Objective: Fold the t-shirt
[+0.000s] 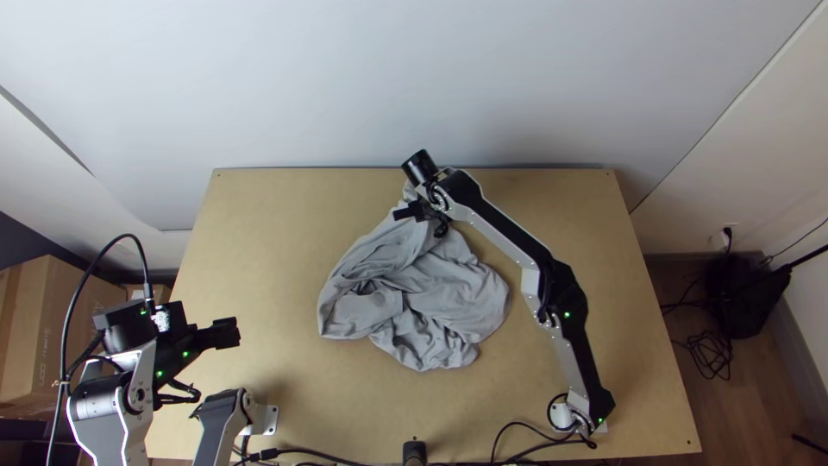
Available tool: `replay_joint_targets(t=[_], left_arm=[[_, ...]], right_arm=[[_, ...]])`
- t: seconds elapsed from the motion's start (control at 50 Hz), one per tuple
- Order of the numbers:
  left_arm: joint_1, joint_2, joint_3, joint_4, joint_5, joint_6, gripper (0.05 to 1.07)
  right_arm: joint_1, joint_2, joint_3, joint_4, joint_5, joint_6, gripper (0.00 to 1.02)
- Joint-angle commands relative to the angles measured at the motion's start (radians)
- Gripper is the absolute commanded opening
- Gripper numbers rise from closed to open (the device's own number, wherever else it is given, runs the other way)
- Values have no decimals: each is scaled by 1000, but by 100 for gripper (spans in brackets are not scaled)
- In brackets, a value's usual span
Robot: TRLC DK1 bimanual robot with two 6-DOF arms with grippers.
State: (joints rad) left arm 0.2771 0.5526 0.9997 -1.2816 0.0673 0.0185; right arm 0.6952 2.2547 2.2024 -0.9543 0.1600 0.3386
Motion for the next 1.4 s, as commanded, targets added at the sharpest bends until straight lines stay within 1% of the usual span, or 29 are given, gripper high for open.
replay_joint_targets(t=[0.0,0.18,0.22,0.24,0.34,0.36,0.42,0.48,0.52,0.72,0.78,1.22,1.38], left_arm=[[8,13,5,14,14,-17,103],[2,13,-7,28,20,-37,103],[2,12,-6,28,22,-40,103],[4,10,-4,28,22,-42,103],[4,-5,-6,25,22,-42,103],[4,-6,-6,22,22,-42,103],[5,-11,-3,16,20,-40,103],[7,-14,4,8,20,-37,103],[7,-14,8,7,20,-34,103],[8,3,34,7,19,-26,103],[8,7,39,8,19,-26,103],[11,9,47,13,16,-25,103],[17,4,45,13,12,-23,103]], right_arm=[[-13,-84,-58,-12,10,-10,2],[-16,-96,-115,-12,10,-10,3],[-16,-93,-125,-12,3,-10,3],[-16,-92,-130,-12,0,-10,5],[-20,-80,-148,-11,-50,-9,26],[-22,-75,-148,-11,-54,-6,29],[-23,-64,-147,-1,-65,-6,30],[-26,-52,-136,3,-65,-4,35],[-28,-41,-127,2,-66,-3,37],[-40,-18,-105,2,-65,7,37],[-45,-18,-105,-9,-65,22,37],[-40,-38,-105,-55,-66,42,37],[-31,-47,-102,-90,-65,51,37]])
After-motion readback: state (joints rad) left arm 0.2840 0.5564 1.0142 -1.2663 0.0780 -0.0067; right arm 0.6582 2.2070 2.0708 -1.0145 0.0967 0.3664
